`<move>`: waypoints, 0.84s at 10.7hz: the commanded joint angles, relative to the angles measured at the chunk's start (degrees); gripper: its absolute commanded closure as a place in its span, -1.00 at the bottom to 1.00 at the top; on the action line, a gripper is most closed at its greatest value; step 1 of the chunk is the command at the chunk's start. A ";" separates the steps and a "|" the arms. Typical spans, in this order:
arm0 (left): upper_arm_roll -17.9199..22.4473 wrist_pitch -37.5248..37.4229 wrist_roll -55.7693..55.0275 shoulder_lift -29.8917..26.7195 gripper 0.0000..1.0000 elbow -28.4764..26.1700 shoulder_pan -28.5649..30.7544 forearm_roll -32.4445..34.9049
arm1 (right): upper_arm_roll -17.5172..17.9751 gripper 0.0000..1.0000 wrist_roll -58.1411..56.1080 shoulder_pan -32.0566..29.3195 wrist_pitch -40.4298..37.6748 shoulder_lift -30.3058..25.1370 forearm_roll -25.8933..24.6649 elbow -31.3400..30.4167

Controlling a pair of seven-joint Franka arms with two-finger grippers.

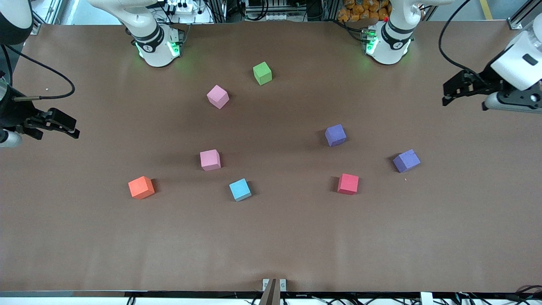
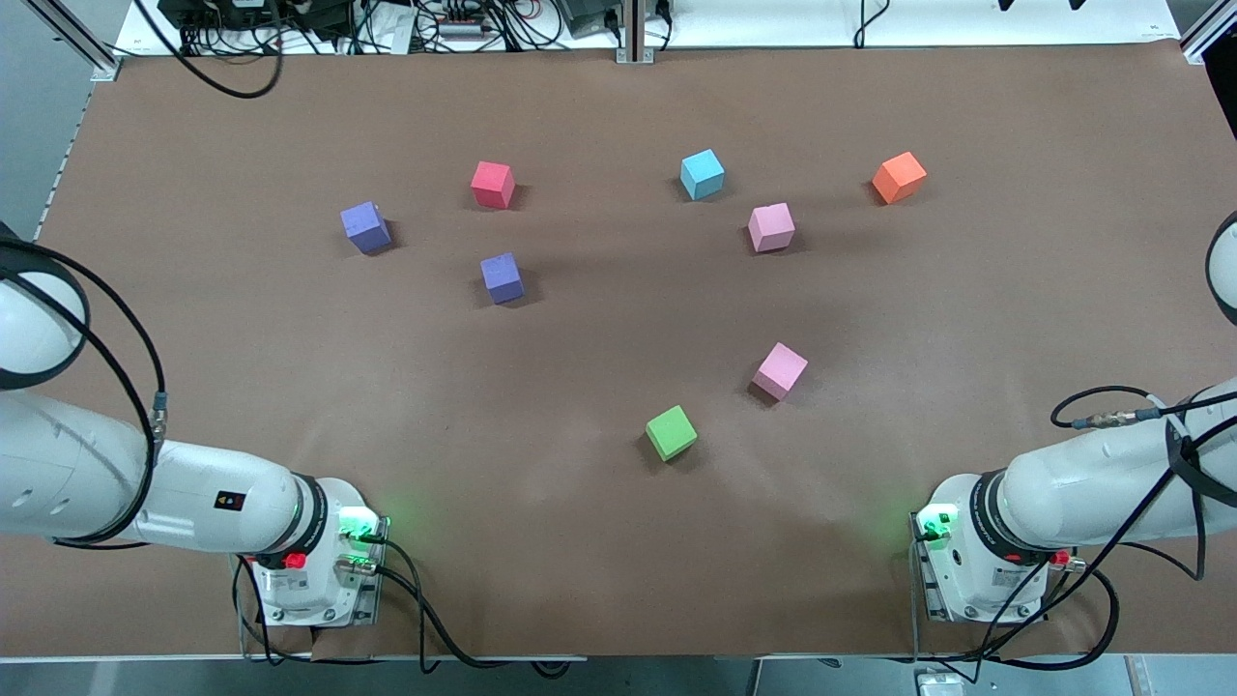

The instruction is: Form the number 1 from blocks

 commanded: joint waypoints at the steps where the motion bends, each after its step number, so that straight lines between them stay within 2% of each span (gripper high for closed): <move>1: -4.54 -0.40 -14.16 0.84 -1.00 -1.16 -3.39 -2.30 | 0.93 -1.00 -2.27 -1.88 -0.40 -0.56 -0.17 -0.26; 2: -6.13 -0.14 -21.02 1.71 -1.00 -2.12 -6.64 -2.66 | 0.93 -1.00 -2.46 -1.97 -0.40 -0.47 -0.17 -0.26; 4: -12.96 1.43 -31.16 5.92 -1.00 -2.30 -8.33 -5.47 | 0.93 -1.00 -2.46 -1.97 -0.31 -0.30 -0.17 -0.35; 5: -14.91 3.36 -35.55 7.77 -1.00 -2.57 -10.78 -5.48 | 0.93 -1.00 -2.46 -1.89 -0.31 -0.30 -0.17 -0.35; 7: -14.85 8.79 -45.56 11.11 -1.00 -4.23 -20.07 -5.13 | 0.93 -1.00 -2.46 -1.80 -0.31 -0.12 -0.17 -0.44; 8: -13.63 11.78 -50.66 13.65 -1.00 -4.59 -25.77 -4.78 | 0.93 -1.00 -2.28 -1.80 -0.31 0.14 -0.08 -0.61; 9: -10.48 14.51 -53.41 16.28 -1.00 -4.42 -31.23 -4.51 | 0.93 -1.00 -1.85 -1.54 -0.31 1.01 -0.08 -0.61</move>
